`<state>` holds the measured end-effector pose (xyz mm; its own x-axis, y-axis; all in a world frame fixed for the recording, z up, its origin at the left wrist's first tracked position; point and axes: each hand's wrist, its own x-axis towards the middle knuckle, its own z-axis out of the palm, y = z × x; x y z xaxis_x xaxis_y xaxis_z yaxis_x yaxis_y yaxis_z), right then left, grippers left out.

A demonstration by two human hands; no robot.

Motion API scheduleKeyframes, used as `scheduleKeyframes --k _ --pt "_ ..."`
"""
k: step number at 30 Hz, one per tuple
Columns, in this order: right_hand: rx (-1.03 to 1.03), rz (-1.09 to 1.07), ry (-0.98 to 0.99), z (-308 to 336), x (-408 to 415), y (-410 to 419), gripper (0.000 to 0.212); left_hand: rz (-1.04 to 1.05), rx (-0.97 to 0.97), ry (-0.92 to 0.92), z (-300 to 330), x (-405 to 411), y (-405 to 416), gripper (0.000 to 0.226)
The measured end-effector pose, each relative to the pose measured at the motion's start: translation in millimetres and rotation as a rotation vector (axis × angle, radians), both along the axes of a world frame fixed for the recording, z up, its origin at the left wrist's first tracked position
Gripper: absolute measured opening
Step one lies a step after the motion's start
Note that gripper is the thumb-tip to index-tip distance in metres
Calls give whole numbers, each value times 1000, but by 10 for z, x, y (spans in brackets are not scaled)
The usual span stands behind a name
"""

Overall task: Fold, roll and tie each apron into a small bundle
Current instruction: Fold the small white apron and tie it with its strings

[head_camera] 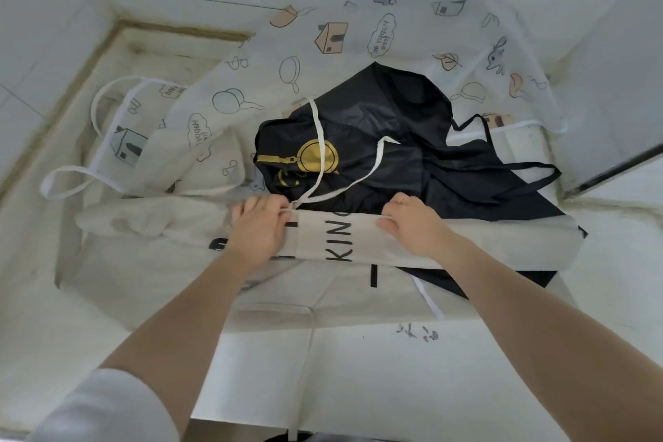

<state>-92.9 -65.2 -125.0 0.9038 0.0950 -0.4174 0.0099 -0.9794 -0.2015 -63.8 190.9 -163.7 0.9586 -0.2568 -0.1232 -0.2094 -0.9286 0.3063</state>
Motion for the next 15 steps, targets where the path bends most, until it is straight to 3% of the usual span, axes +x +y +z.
scheduleKeyframes --k 2,4,6,10,12,15 --pt "3 0 -4 -10 7 -30 36 78 30 -59 -10 1 111 24" --pt "-12 -6 -13 -22 17 -10 36 109 74 -268 -17 -64 61 33" --pt "-51 -4 -42 -51 13 31 35 44 -32 -355 29 -162 -197 42" --pt "-93 17 -125 -106 -25 61 25 -288 -191 -51 68 -373 -989 33" --pt "-80 48 -143 -119 -48 6 23 -276 -180 33 6 -455 -1203 42" --pt "-85 120 -132 -104 -78 -185 34 -186 -229 -3 -102 -444 -1231 55"
